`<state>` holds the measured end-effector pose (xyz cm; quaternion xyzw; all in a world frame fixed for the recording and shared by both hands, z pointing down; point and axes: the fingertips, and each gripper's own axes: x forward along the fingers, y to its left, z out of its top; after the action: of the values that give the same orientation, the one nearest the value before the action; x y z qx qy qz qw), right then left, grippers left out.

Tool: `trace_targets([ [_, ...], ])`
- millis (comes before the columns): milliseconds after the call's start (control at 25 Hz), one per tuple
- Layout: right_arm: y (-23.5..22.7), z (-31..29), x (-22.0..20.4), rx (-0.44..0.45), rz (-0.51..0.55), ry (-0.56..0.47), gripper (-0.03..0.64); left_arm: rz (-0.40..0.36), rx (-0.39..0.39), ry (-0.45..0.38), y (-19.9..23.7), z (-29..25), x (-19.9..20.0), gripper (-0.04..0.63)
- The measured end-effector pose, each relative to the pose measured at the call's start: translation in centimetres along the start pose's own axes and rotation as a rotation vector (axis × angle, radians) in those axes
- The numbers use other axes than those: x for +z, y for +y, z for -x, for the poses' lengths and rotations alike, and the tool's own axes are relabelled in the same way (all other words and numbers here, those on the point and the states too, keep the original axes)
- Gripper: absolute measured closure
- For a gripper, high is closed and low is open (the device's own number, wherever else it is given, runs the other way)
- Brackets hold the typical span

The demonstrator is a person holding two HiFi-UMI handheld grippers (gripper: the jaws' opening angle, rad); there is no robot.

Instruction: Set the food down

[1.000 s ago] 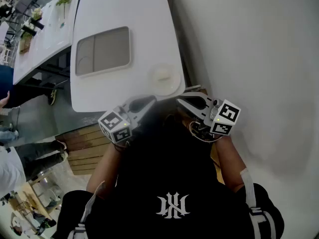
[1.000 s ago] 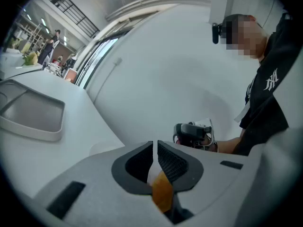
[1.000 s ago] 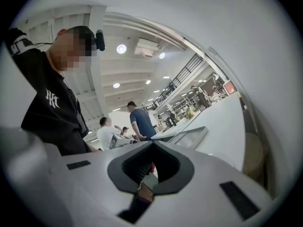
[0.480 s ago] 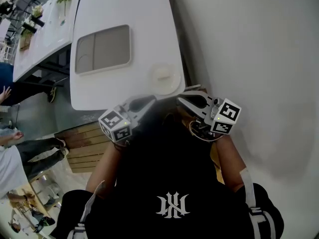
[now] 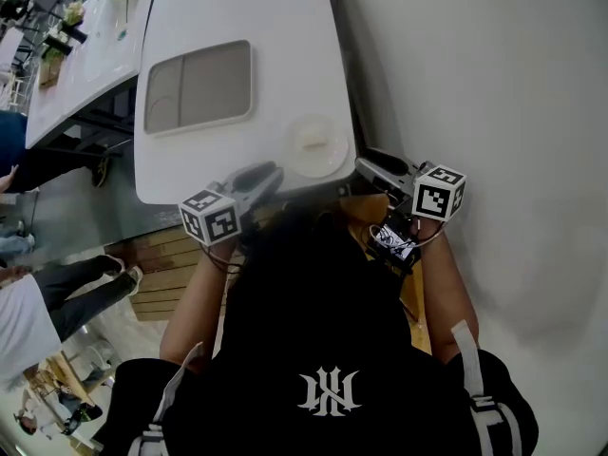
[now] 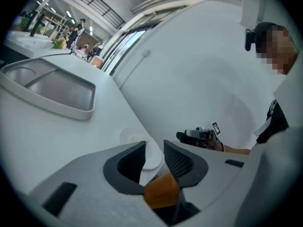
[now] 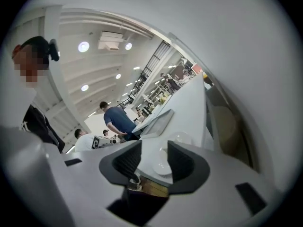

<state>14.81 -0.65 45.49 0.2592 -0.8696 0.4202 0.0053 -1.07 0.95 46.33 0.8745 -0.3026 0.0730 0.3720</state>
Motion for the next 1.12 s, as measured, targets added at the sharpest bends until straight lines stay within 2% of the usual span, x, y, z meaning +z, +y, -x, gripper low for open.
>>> trace_targets([
  [40,-1.0,-0.2,0.0,-0.015,-0.025,0.014,0.457,0.027,0.019,0.022,0.8,-0.2,-0.2,0.473],
  [80,-1.8,-0.3,0.1,-0.028,-0.047,0.027,0.456,0.055,0.034,0.046,1.5,-0.4,-0.5,0.44],
  [200,-4.1,-0.8,-0.1,-0.044,-0.129,0.073,0.456,0.163,0.053,0.111,3.0,-1.4,-1.4,0.426],
  [280,-5.2,-1.3,-0.4,-0.027,-0.219,0.103,0.456,0.235,0.055,0.161,3.7,-2.2,-2.1,0.426],
  [360,-5.9,-1.8,-0.7,-0.011,-0.297,0.144,0.456,0.286,0.059,0.206,4.2,-2.8,-2.5,0.426],
  [480,-7.0,-2.6,-1.4,-0.018,-0.344,0.216,0.456,0.339,0.068,0.241,5.3,-3.4,-2.6,0.425],
  [640,-8.2,-4.4,-2.4,-0.033,-0.367,0.28,0.456,0.375,0.08,0.278,7.0,-3.8,-2.7,0.426],
  [1120,-7.6,-5.9,-3.2,-0.025,-0.41,0.397,0.494,0.398,0.091,0.396,6.2,-4.3,-3.3,0.426],
])
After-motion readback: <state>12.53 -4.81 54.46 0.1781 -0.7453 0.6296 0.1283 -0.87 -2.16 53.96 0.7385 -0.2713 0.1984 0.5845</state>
